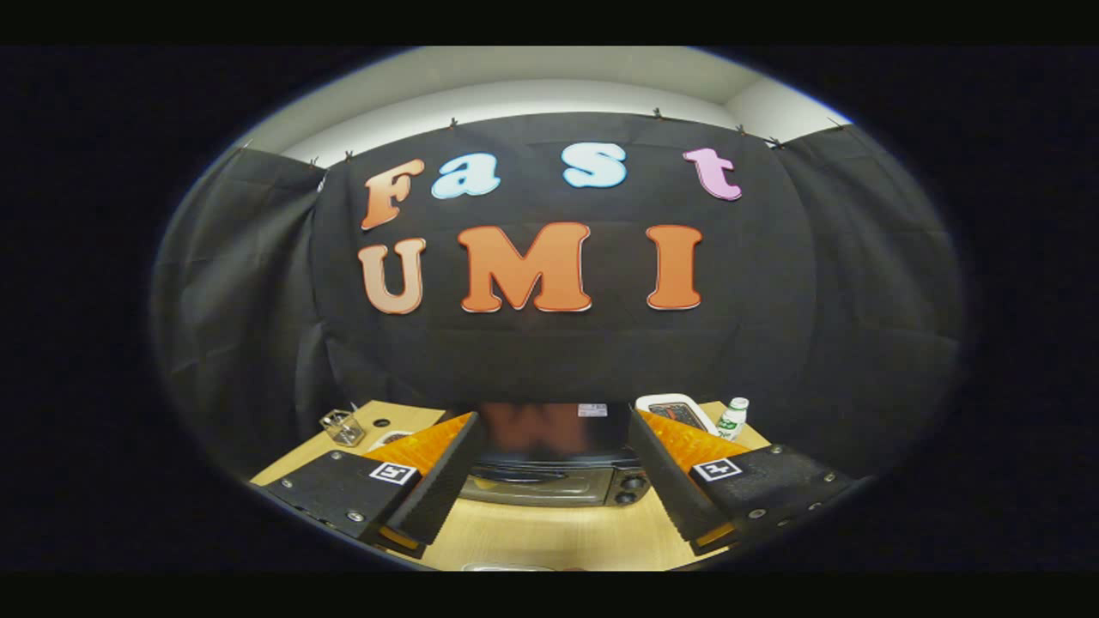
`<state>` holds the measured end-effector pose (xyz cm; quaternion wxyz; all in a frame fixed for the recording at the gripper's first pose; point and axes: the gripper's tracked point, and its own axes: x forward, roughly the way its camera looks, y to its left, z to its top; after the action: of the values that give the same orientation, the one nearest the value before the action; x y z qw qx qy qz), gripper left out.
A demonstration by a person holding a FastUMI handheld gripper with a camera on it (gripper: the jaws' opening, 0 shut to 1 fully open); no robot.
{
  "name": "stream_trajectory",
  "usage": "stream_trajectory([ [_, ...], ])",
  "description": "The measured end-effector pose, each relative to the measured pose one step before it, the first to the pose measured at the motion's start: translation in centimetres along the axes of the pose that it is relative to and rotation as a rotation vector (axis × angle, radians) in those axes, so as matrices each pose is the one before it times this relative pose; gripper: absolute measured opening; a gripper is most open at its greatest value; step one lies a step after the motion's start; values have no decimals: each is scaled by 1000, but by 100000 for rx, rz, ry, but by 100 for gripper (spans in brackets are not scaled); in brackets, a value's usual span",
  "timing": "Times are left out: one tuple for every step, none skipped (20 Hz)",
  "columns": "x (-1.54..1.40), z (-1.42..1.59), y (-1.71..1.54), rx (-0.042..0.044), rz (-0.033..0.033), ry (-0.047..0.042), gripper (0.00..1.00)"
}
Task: Open the toaster oven, put the food inside, and close the toaster oven door.
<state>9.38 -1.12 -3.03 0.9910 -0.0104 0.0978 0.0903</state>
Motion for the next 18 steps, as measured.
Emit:
stream_trajectory([
  [-480, 556, -435, 1032, -570, -2657, 100],
  [-589, 392, -571, 508, -1743, -2479, 100],
  [-616, 342, -686, 365, -2697, -1814, 100],
  [-665, 464, -761, 286, -2384, -2236, 100],
  [-632, 675, -438, 194, -1186, -2711, 100],
  [-754, 706, -245, -293, -472, -2433, 100],
  [-571, 375, -572, -8, -1392, -1396, 100],
  [-207, 197, -658, 94, -1956, -1105, 100],
  [-429, 298, -642, 42, -1893, -1248, 100],
  [-627, 412, -443, 368, -1894, -1639, 100],
  [-547, 442, -324, 568, -1255, -2123, 100],
  [-427, 521, -35, 326, -1078, -2335, 100],
  [-455, 635, 44, -223, -684, -1999, 100],
  [-448, 359, 145, -562, -336, -1625, 100],
  [-598, 499, 123, -925, -74, -1284, 100],
  [-600, 403, 12, -1054, -320, -1022, 100],
  [-478, 333, -111, -933, -956, -457, 100],
  [-511, 176, -221, -777, -946, -89, 100],
])
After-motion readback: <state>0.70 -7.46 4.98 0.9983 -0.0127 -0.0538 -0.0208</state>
